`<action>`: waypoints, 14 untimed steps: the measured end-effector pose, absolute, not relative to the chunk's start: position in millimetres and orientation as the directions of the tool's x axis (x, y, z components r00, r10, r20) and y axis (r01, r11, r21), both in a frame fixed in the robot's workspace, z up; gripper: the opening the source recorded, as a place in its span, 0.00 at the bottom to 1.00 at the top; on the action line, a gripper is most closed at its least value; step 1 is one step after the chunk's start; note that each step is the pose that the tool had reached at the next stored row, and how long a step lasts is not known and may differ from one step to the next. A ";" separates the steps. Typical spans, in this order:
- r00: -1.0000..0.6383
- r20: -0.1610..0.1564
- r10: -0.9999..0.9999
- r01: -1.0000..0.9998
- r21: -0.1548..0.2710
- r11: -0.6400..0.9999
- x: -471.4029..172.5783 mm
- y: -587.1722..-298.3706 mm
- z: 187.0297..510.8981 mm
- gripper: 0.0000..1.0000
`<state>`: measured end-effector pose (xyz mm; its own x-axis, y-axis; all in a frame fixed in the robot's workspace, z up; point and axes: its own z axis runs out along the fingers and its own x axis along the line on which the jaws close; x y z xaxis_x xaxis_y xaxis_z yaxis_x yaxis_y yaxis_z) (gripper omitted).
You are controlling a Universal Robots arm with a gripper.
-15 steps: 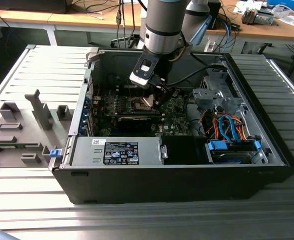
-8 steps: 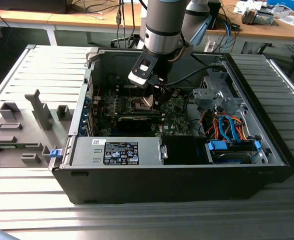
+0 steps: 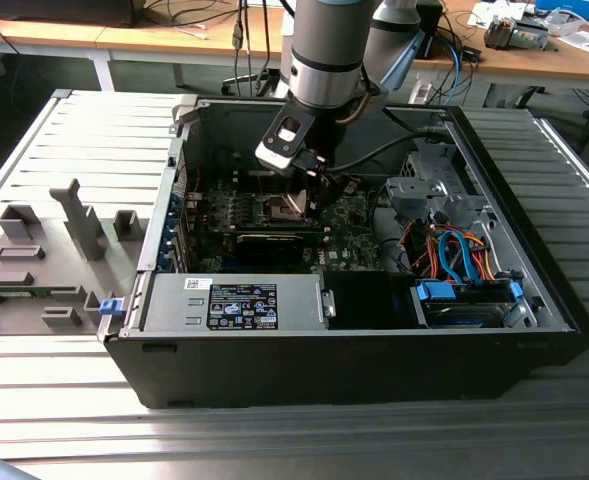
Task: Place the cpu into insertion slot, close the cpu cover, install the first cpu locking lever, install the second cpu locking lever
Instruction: 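Place the cpu into insertion slot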
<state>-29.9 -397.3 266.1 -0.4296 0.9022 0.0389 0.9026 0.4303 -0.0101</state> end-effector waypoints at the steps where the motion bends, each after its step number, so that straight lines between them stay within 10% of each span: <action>1: -0.426 0.039 0.904 0.904 -0.010 0.426 -29.9 -397.3 266.1 0.54; 14: -0.389 0.039 0.920 0.921 -0.010 0.390 -29.9 -397.4 266.1 0.54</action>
